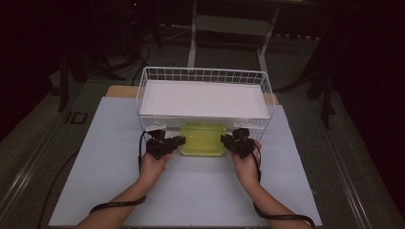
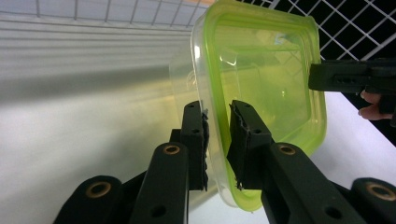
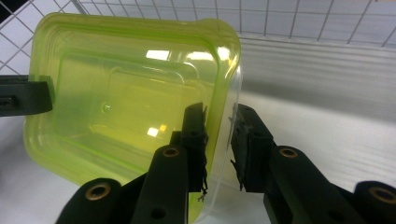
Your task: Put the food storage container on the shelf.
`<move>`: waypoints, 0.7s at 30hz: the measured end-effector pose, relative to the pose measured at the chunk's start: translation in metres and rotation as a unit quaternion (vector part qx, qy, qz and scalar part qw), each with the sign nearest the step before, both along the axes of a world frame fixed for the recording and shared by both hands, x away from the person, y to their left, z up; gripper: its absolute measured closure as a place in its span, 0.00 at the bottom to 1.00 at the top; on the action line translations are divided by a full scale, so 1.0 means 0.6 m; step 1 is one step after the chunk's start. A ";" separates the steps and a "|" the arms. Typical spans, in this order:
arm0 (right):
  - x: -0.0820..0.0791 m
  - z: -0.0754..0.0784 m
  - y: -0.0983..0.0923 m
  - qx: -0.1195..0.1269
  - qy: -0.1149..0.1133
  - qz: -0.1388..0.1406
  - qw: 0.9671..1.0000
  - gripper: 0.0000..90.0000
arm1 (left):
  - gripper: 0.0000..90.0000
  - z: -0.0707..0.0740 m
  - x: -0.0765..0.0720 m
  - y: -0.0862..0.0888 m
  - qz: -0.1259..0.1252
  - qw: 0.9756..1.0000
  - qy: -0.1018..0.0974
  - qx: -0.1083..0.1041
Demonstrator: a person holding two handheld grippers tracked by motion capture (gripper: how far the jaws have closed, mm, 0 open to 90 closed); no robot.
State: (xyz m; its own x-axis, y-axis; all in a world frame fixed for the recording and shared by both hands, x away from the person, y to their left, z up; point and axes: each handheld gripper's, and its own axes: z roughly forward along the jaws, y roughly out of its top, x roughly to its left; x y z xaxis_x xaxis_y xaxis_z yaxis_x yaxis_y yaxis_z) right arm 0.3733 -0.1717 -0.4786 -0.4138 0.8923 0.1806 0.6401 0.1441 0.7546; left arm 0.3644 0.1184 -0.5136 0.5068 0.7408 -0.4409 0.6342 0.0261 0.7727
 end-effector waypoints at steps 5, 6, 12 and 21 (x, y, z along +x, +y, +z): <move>-0.002 -0.004 0.005 -0.013 -0.020 -0.006 1.000 0.82 | 0.82 0.000 0.003 -0.003 0.004 1.000 -0.008 0.008; -0.004 -0.006 0.007 -0.020 -0.027 -0.008 0.999 0.81 | 0.81 0.000 0.004 -0.004 0.004 1.000 -0.011 0.011; -0.005 -0.015 0.011 -0.012 -0.044 -0.018 0.999 0.76 | 0.75 -0.003 0.006 -0.009 0.012 1.000 -0.020 0.013; 0.000 -0.028 0.020 -0.030 -0.054 -0.035 0.997 0.72 | 0.65 -0.013 0.018 -0.007 0.014 1.000 -0.008 0.007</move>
State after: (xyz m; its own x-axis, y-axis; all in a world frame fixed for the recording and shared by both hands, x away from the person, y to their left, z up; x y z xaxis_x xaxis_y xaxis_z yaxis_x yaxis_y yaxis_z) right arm 0.3734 -0.1595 -0.4954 -0.3646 0.9274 0.0840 0.5648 0.1485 0.8117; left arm 0.3755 0.1139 -0.5211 0.4934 0.7605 -0.4222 0.6202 0.0328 0.7838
